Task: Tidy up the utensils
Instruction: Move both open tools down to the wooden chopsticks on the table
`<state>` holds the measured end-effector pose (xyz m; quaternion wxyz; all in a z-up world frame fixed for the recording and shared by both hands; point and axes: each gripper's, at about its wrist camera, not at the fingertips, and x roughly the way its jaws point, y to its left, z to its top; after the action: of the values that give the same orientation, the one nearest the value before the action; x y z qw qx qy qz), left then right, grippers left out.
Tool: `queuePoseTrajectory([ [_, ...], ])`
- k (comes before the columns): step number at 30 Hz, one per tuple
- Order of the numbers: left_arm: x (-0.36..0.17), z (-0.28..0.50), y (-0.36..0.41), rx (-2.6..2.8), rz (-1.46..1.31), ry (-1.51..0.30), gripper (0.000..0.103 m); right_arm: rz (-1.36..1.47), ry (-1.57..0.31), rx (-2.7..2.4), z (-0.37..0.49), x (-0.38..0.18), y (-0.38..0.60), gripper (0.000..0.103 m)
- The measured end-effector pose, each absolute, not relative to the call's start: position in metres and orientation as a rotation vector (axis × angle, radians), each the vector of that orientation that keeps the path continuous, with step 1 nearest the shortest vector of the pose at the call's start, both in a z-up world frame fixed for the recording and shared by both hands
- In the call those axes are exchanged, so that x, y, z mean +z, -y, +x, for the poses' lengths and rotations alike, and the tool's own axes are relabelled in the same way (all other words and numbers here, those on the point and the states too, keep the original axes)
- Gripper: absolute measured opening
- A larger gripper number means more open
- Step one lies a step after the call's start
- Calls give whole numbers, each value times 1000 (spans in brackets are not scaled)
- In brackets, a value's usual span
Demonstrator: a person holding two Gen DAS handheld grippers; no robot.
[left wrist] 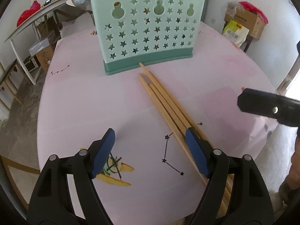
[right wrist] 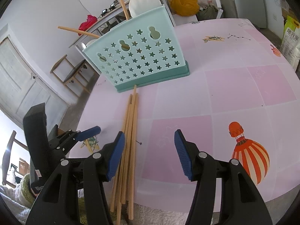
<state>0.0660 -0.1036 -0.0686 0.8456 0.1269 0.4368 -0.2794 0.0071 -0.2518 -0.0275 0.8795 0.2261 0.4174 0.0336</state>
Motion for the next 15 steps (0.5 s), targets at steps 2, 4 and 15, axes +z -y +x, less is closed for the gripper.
queuePoseTrajectory([
  [2, -70, 68, 102, -580, 261, -934, 74, 467, -871, 69, 7, -27, 252, 54],
  [4, -70, 70, 99, -566, 259, -940, 74, 463, -873, 71, 7, -28, 252, 54],
  [15, -68, 79, 80, -510, 259, -950, 74, 321, -937, 110, 16, -34, 223, 41],
])
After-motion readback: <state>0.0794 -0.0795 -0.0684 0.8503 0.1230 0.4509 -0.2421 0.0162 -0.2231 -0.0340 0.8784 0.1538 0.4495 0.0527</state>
